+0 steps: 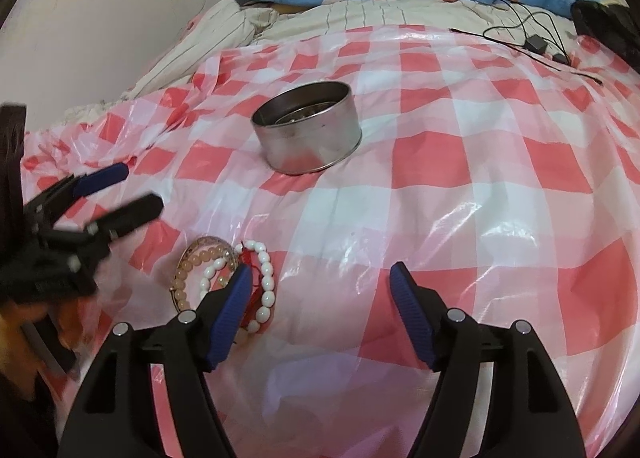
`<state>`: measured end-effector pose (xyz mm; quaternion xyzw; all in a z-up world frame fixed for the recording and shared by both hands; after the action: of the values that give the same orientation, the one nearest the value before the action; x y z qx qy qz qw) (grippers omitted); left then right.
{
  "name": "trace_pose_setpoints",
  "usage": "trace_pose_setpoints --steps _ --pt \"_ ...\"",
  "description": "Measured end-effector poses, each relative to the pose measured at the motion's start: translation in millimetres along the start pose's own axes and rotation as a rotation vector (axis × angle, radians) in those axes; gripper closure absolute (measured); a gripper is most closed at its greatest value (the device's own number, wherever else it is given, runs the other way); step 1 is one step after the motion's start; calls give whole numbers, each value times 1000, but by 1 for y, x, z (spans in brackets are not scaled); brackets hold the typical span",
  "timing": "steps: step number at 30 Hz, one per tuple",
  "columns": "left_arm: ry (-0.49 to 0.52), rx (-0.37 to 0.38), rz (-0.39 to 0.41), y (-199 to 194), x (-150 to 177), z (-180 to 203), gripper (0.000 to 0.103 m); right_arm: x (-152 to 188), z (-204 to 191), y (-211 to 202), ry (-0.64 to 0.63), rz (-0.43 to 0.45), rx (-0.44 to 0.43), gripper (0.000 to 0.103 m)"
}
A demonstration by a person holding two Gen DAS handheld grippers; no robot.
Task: Organize jewelry
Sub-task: 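Move both grippers back over the round tray of bracelets, then reach the left gripper toward the silver bangle on the round tray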
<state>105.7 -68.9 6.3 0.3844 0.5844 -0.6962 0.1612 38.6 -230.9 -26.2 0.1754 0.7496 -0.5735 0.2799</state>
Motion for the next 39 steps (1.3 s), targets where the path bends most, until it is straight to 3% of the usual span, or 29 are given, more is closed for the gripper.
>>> trace_pose_setpoints --steps 3,8,12,18,23,25,29,34,39 --pt "-3 46 -15 2 2 -2 9 2 -2 2 -23 -10 15 33" --pt "128 96 -23 6 10 32 9 4 1 3 -26 -21 30 33" --pt "214 37 -36 15 18 44 9 3 -4 7 -55 -21 45 32" --pt "184 -54 -71 24 21 26 9 8 -13 22 -171 -74 127 29" --pt "245 -140 -108 32 27 17 9 -1 23 6 -206 -42 343 23" --pt "276 -177 -114 33 29 15 9 -4 37 1 -188 -38 382 23" --pt "299 -170 -86 29 24 20 9 -4 43 -1 -136 -41 323 23" --pt "282 -61 -8 21 13 45 9 -2 38 7 -143 -64 315 21" --pt "320 -166 -94 47 27 44 9 2 38 10 -141 -74 313 19"
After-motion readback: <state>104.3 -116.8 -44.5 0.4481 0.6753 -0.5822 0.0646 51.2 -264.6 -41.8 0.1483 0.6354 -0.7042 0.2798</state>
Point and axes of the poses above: each gripper's, at about its wrist camera, not at the fingertips, and y roughly the way its jaws point, z to its right, x to its underside, the point moved 9 cm from there along y, roughly the way its jaws point, and after that the axes turned 2 degrees about -y, right-handed, at the moved point
